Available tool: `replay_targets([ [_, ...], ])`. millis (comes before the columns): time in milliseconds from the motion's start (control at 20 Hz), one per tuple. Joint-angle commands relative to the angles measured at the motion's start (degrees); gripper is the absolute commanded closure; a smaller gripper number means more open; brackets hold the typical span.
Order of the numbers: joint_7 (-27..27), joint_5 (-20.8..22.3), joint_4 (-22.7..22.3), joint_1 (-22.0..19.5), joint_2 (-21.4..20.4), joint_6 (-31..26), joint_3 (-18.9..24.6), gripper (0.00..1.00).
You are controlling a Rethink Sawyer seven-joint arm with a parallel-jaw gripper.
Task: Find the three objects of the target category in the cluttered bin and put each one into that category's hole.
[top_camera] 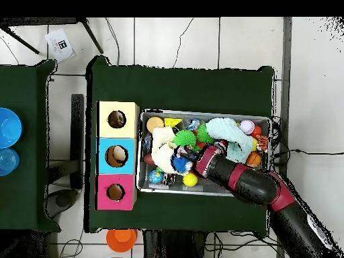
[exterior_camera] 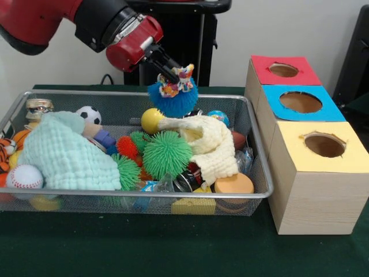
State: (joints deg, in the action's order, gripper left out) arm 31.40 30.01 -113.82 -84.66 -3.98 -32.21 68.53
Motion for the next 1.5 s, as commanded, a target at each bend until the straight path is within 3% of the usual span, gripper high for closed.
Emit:
replay_targets([
  [50, -1.92, 4.79, 2.60, 1.14, 3.66, 9.71, 6.16, 1.00],
  [200, -2.64, 6.70, 3.90, 0.37, 5.73, 12.47, 6.66, 1.00],
  [300, 1.02, 10.03, 5.00, 1.00, 3.47, 19.01, 5.95, 1.00],
  [350, 2.17, 10.39, 5.56, 1.63, 2.19, 19.57, 5.00, 1.00],
  [400, -2.62, 7.93, 5.25, 1.26, 3.84, 11.91, 5.11, 1.00],
  [450, -3.98, 7.33, 4.87, 1.12, 3.94, 9.51, 4.75, 1.00],
  [550, -0.52, 10.61, 5.88, 1.61, 1.01, 14.80, 2.43, 1.00],
  [650, -6.08, 8.84, 5.68, 1.35, 2.11, 6.74, 1.68, 1.00],
  [750, -2.33, 11.21, 6.20, 1.70, 0.57, 11.42, 0.60, 1.00],
  [900, -10.18, 3.51, 4.55, 0.32, 3.60, -5.27, 1.12, 1.00],
  [1000, -10.80, 1.16, 4.49, 1.30, 1.76, -12.15, -0.65, 1.00],
  [1100, -10.38, 1.28, 4.79, 1.76, 1.27, -13.32, -1.13, 1.00],
  [1150, -9.80, 1.85, 4.87, 1.46, 1.91, -12.03, -0.51, 1.00],
  [1350, -3.62, 8.58, 5.95, -0.20, 4.89, 2.81, 2.82, 1.00],
  [1450, -5.02, 8.71, 6.12, -0.99, 6.96, 2.30, 3.50, 1.00],
  [1500, -7.00, 7.84, 6.38, -0.67, 6.46, -1.91, 2.64, 1.00],
])
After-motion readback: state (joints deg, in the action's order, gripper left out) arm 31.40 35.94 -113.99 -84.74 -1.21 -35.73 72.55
